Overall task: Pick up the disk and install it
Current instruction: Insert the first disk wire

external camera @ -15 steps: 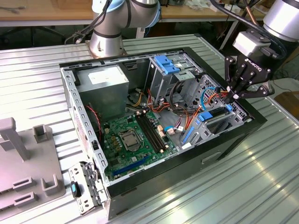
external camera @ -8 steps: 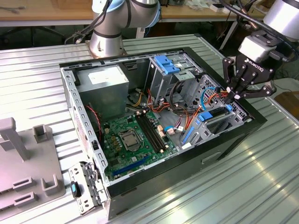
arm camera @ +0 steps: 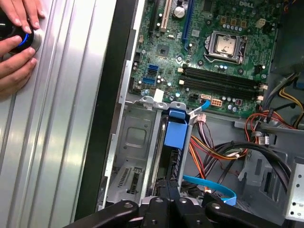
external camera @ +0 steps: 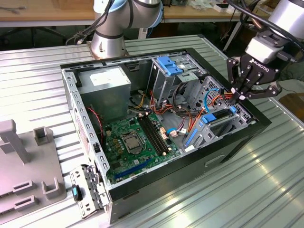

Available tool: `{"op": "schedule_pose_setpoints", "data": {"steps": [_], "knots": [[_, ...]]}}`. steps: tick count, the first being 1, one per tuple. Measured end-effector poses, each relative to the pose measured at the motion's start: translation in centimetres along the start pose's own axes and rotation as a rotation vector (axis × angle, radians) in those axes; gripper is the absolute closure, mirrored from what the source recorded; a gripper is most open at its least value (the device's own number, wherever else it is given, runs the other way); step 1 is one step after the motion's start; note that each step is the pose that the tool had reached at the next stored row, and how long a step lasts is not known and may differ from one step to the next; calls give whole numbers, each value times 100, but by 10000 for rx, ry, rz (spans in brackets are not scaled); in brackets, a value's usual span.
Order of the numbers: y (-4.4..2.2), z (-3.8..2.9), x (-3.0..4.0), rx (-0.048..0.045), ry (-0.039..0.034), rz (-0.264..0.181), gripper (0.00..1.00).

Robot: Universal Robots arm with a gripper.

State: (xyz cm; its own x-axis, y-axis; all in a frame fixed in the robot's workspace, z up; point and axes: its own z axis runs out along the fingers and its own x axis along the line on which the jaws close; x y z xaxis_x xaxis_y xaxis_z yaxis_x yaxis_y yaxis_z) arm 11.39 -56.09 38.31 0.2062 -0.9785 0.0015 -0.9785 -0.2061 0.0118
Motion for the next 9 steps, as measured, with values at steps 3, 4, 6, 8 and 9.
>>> {"op": "schedule_pose_setpoints", "data": {"steps": [3, 4, 6, 8, 9], "knots": [[-48, -1, -1, 0, 2, -6, 89], [-69, -2, 1, 0, 2, -8, 89], [-110, -1, 7, 0, 0, -9, 89], [-153, -2, 16, -11, -1, -9, 89], [-176, -2, 20, -17, -3, -9, 89]]}}
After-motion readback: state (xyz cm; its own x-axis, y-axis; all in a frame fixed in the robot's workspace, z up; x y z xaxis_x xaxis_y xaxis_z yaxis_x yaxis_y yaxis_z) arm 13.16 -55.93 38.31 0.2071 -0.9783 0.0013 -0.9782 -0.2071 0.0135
